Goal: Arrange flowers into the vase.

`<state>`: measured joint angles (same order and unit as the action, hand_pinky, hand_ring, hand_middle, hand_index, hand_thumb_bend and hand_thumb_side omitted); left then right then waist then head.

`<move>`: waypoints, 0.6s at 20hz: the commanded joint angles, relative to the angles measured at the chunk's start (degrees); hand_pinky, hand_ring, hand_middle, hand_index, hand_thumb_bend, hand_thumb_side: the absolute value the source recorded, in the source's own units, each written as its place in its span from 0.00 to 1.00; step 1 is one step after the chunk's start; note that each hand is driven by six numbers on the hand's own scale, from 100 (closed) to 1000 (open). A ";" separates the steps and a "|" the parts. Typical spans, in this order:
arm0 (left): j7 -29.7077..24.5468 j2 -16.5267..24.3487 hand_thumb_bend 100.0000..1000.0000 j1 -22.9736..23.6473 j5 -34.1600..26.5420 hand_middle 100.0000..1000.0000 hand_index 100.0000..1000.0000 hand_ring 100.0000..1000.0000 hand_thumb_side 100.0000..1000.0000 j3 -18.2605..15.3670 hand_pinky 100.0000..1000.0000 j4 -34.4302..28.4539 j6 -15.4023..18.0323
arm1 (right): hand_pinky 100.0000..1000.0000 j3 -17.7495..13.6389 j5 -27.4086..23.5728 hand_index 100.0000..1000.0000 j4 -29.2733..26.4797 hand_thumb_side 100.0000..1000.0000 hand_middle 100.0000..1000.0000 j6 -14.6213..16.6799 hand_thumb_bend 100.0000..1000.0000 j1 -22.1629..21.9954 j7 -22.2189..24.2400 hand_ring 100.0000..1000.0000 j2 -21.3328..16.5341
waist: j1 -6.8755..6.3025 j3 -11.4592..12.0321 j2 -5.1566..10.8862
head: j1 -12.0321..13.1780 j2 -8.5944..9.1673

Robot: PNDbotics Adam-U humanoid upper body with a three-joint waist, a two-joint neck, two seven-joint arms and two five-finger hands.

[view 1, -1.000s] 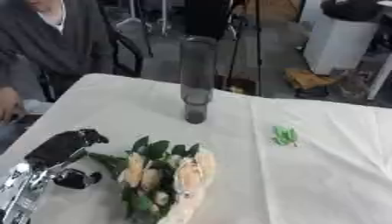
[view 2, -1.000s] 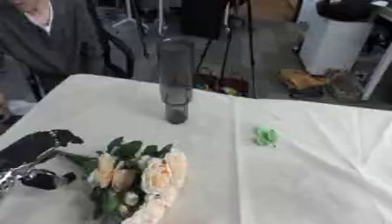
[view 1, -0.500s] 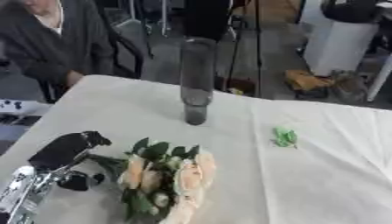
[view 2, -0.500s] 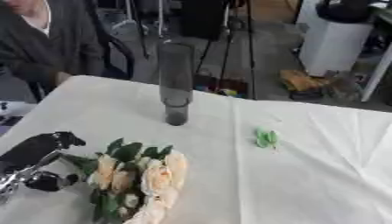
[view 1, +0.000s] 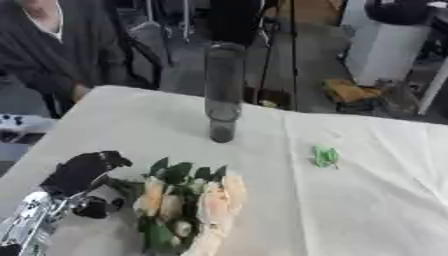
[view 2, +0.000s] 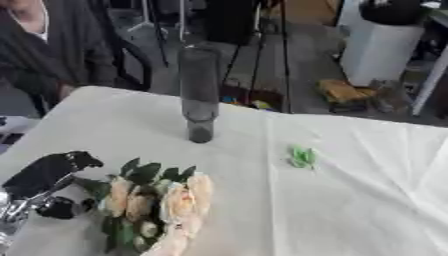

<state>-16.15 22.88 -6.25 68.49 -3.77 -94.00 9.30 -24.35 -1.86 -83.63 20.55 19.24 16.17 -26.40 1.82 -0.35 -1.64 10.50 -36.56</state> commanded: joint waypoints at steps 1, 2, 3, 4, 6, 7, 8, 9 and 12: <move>1.97 0.39 0.43 -1.13 0.85 0.66 0.81 0.64 0.00 0.44 0.67 0.45 -0.43 | 0.74 -0.15 -0.13 0.63 -0.69 0.51 0.52 0.05 0.00 1.08 0.12 0.91 -1.15 | -0.03 -0.12 0.39 | 0.03 0.75; 2.56 0.28 0.43 -1.22 1.04 0.66 0.81 0.64 0.00 0.55 0.67 0.81 -0.58 | 0.74 -0.14 -0.12 0.63 -0.68 0.51 0.52 0.06 0.00 1.08 0.14 0.91 -1.16 | -0.01 -0.15 0.39 | 0.03 0.77; 3.09 0.20 0.42 -1.29 1.23 0.66 0.81 0.64 0.00 0.62 0.67 1.16 -0.72 | 0.74 -0.15 -0.12 0.63 -0.67 0.51 0.52 0.07 0.00 1.08 0.13 0.91 -1.17 | 0.01 -0.17 0.40 | 0.04 0.79; 3.55 0.13 0.42 -1.36 1.42 0.66 0.81 0.64 0.00 0.69 0.67 1.49 -0.84 | 0.74 -0.17 -0.14 0.63 -0.66 0.51 0.52 0.07 0.00 1.09 0.09 0.91 -1.17 | 0.03 -0.19 0.40 | 0.06 0.81; 4.21 -0.02 0.42 -1.52 1.76 0.66 0.81 0.63 0.00 0.79 0.67 2.13 -1.00 | 0.74 -0.15 -0.14 0.63 -0.65 0.51 0.52 0.08 0.00 1.10 0.07 0.91 -1.17 | 0.06 -0.23 0.39 | 0.05 0.85; 4.44 -0.11 0.42 -1.61 1.90 0.66 0.81 0.63 0.00 0.84 0.67 2.47 -1.04 | 0.74 -0.14 -0.13 0.63 -0.64 0.51 0.52 0.09 0.00 1.09 0.08 0.91 -1.14 | 0.07 -0.24 0.39 | 0.05 0.83; 4.65 -0.19 0.42 -1.72 2.02 0.66 0.81 0.63 0.00 0.86 0.67 2.80 -1.06 | 0.74 -0.14 -0.12 0.63 -0.63 0.51 0.52 0.08 0.00 1.09 0.09 0.91 -1.11 | 0.07 -0.25 0.38 | 0.05 0.80; 4.82 -0.29 0.41 -1.82 2.13 0.66 0.81 0.63 0.00 0.86 0.66 3.13 -1.11 | 0.74 -0.13 -0.12 0.63 -0.63 0.51 0.52 0.09 0.00 1.10 0.11 0.91 -1.10 | 0.07 -0.25 0.38 | 0.06 0.82; 5.36 -0.55 0.41 -2.18 2.37 0.66 0.81 0.63 0.00 0.84 0.66 3.99 -1.26 | 0.74 -0.10 -0.13 0.63 -0.66 0.51 0.52 0.10 0.00 1.17 0.14 0.91 -1.08 | 0.08 -0.26 0.36 | 0.01 0.90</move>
<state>-11.26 21.82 -7.66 70.52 -2.74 -89.83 8.12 -24.34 -1.86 -83.63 20.54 19.44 16.21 -26.37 1.86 -0.48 -1.64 10.50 -36.14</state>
